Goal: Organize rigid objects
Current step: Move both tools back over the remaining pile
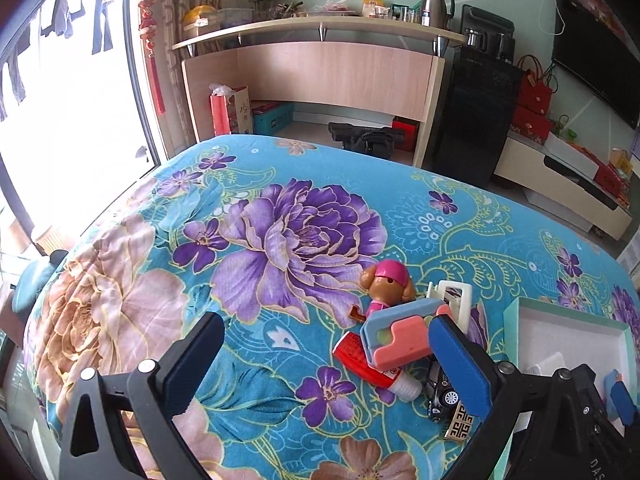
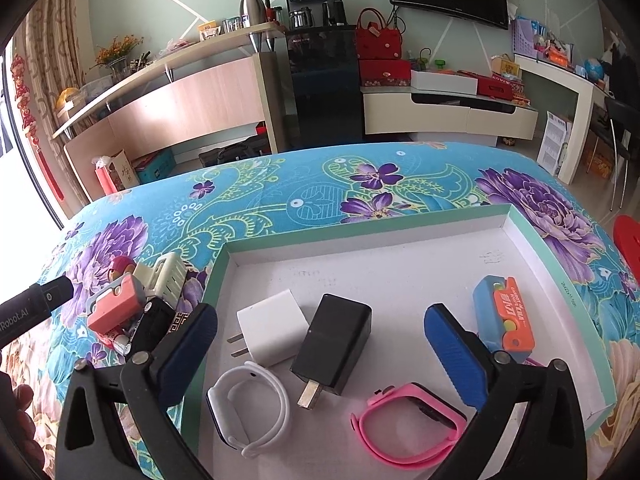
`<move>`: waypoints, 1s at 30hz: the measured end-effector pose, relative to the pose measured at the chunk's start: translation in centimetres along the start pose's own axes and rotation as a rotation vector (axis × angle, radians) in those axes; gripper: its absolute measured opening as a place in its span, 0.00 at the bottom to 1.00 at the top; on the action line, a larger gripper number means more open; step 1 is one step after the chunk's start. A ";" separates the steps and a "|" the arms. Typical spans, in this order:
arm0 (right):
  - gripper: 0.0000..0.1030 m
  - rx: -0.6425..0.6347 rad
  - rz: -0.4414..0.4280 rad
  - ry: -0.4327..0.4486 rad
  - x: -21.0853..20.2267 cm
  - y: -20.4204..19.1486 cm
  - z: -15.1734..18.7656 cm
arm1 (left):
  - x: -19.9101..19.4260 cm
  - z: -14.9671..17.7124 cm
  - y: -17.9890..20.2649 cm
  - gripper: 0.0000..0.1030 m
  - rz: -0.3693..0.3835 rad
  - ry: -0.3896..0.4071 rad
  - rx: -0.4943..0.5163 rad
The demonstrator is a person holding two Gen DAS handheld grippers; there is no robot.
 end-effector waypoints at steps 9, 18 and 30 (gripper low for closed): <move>1.00 -0.002 -0.013 0.020 -0.5 -0.8 0.0 | -0.1 -0.5 -3.1 1.00 -0.024 0.013 -0.061; 1.00 0.002 -0.053 0.048 -1.2 -1.1 -0.3 | 0.1 -0.6 -5.1 1.00 -0.014 -0.003 -0.095; 1.00 0.005 -0.152 -0.025 -1.5 -2.7 0.7 | 0.7 -0.3 -7.7 1.00 -0.005 -0.032 -0.152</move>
Point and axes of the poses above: each gripper's, at about its wrist camera, not at the fingertips, and x roughly the way its jaws point, y to its right, z to its underside, the point moved 7 cm from there along x, roughly the way its jaws point, and after that the axes turned 6 degrees about z, right-handed, at the moved point
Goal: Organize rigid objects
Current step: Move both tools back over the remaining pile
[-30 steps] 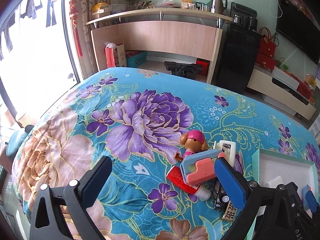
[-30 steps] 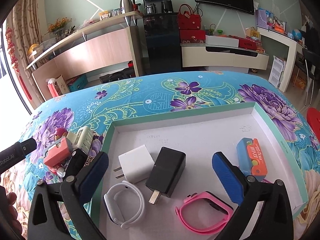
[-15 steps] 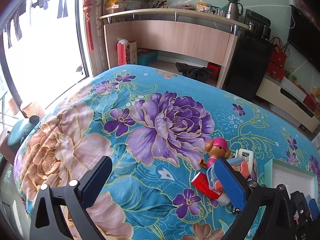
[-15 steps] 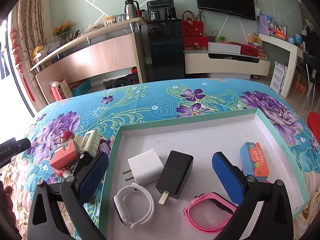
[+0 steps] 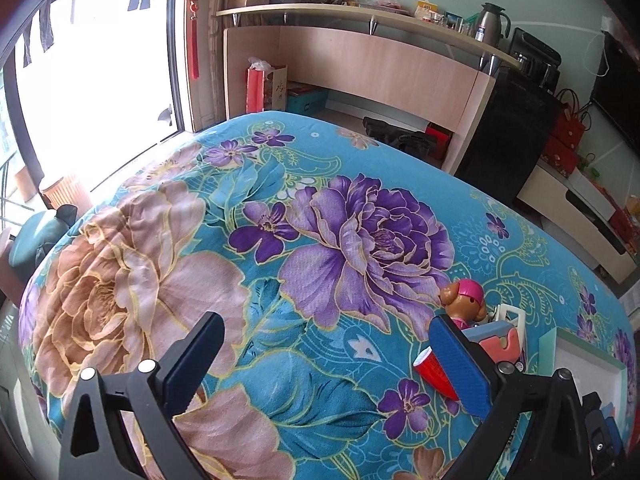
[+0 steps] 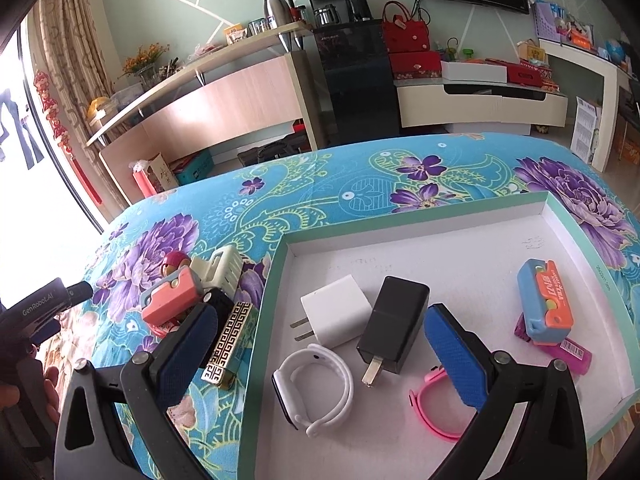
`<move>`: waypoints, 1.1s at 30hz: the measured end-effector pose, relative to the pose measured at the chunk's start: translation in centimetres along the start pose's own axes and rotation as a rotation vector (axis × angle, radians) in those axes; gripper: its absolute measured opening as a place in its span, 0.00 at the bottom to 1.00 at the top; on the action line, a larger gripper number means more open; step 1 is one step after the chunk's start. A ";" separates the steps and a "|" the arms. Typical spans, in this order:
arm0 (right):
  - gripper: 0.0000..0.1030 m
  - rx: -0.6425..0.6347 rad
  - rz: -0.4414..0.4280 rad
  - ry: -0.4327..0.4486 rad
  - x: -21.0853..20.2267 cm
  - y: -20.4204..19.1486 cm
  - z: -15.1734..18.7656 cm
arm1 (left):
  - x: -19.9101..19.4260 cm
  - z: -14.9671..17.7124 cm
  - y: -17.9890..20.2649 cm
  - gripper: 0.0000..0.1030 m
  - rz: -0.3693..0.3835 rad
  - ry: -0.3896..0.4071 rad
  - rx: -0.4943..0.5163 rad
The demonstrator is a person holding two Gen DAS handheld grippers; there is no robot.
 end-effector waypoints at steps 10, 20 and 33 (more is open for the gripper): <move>1.00 -0.092 -0.006 -0.020 0.5 -2.5 0.2 | 1.1 0.4 -0.5 1.00 0.037 -0.040 -0.016; 1.00 -0.160 -0.072 0.049 1.6 -8.0 -3.2 | 2.6 0.6 -1.4 1.00 0.028 -0.067 -0.044; 1.00 -0.171 -0.130 -0.012 4.2 -9.7 -2.4 | 3.3 0.9 -1.1 1.00 0.002 -0.076 -0.041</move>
Point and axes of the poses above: each gripper's, at about its wrist camera, not at the fingertips, and x roughly the way its jaws point, y to its right, z to its underside, the point moved 7 cm from there along x, roughly the way its jaws point, and after that the axes turned 6 degrees about z, right-handed, at the moved point
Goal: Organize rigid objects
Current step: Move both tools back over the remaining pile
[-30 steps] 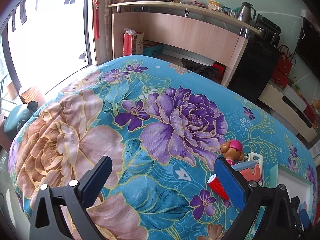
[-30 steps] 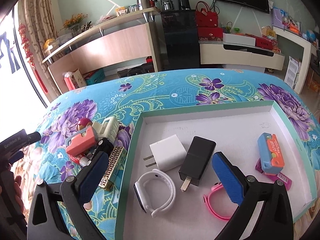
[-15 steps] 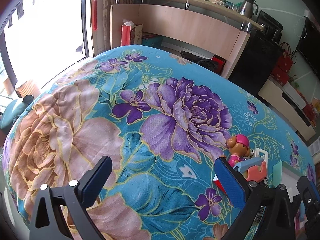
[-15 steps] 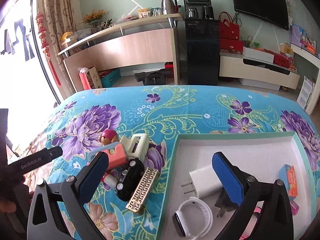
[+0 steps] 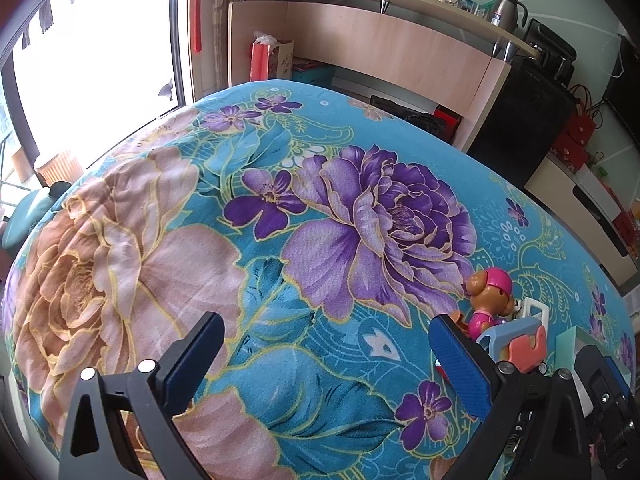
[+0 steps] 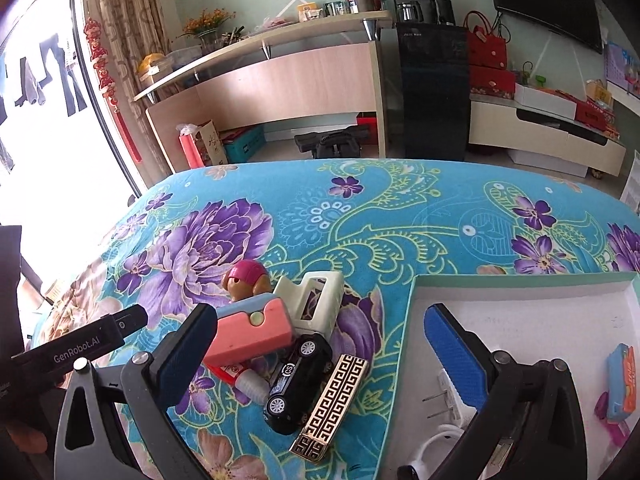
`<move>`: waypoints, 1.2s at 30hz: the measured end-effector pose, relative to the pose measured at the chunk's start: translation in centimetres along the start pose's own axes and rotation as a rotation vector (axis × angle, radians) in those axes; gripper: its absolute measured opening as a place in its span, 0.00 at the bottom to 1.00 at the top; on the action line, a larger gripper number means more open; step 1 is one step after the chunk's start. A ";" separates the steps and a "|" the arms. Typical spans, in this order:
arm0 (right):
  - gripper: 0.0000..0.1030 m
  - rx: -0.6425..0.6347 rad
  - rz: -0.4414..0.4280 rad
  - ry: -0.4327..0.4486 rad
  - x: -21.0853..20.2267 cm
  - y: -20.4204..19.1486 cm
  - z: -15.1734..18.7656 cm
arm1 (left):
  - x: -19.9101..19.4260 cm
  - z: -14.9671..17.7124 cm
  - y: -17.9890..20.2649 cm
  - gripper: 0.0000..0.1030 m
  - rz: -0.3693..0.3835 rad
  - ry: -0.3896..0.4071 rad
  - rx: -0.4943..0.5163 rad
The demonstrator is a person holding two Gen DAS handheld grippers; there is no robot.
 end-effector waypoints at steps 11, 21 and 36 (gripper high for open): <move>1.00 0.064 0.136 0.067 -1.5 3.6 -0.6 | -0.3 0.2 1.8 1.00 -0.012 0.010 0.085; 1.00 0.124 0.019 0.027 -1.2 4.7 -0.2 | 0.5 0.7 4.0 1.00 -0.003 0.001 0.168; 1.00 0.197 0.075 -0.063 -0.6 7.8 0.6 | 0.2 0.8 8.9 1.00 0.088 0.032 0.306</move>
Point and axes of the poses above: each gripper's, at about its wrist camera, not at the fingertips, and x roughly the way its jaws point, y to its right, z to its underside, the point moved 7 cm from there along x, roughly the way its jaws point, and after that the axes turned 6 degrees about z, right-handed, at the moved point
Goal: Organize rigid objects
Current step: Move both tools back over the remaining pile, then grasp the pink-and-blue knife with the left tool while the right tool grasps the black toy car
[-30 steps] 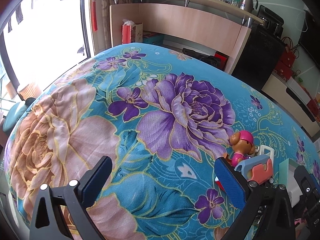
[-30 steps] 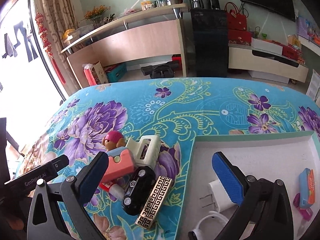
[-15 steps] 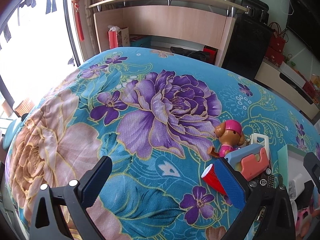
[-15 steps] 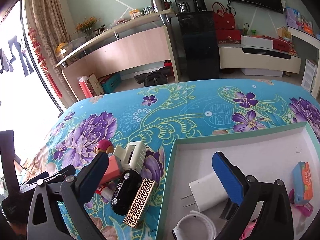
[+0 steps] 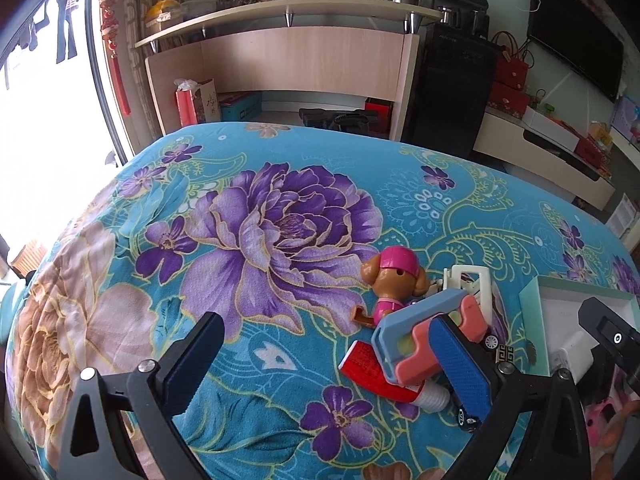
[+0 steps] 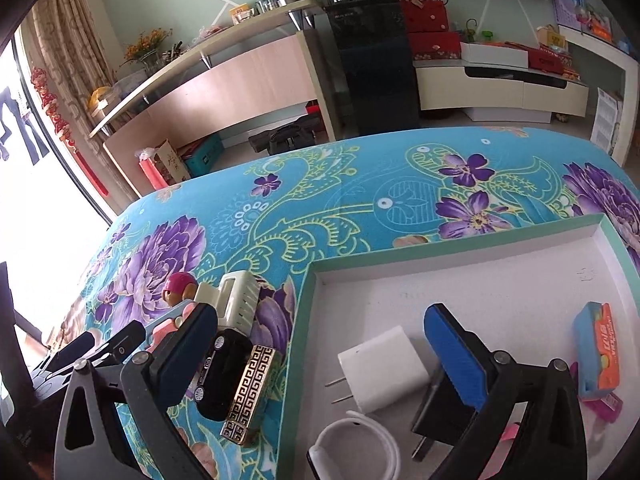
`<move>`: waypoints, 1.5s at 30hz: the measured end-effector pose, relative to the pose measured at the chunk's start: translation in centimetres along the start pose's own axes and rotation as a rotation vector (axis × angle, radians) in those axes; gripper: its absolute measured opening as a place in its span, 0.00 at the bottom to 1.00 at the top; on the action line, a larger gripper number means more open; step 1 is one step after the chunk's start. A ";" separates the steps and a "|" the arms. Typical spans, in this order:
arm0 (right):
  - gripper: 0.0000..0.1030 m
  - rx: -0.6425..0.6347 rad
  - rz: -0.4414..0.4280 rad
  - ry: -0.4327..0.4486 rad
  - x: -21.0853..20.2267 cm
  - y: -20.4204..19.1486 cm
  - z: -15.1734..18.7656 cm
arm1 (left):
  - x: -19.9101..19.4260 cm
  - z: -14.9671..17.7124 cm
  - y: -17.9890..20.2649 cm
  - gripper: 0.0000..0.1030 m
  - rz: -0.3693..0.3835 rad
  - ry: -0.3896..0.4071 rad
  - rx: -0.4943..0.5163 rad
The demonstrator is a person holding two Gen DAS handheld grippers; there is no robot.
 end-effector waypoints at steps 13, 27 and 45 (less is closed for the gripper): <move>1.00 0.093 0.111 -0.004 -1.0 4.4 -0.5 | 2.8 -0.1 4.9 1.00 0.061 -0.054 0.084; 1.00 0.040 0.128 -0.035 0.0 3.1 0.2 | 3.1 0.5 4.9 0.75 0.091 -0.089 0.071; 1.00 -0.119 0.052 0.029 -1.2 -2.6 0.5 | -0.4 0.6 -3.4 0.74 -0.020 -0.069 -0.182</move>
Point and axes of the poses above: each gripper's, at about its wrist camera, not at the fingertips, and x roughly the way its jaws point, y to its right, z to its underside, the point moved 7 cm from there along x, roughly the way its jaws point, and after that the axes turned 6 degrees about z, right-handed, at the moved point
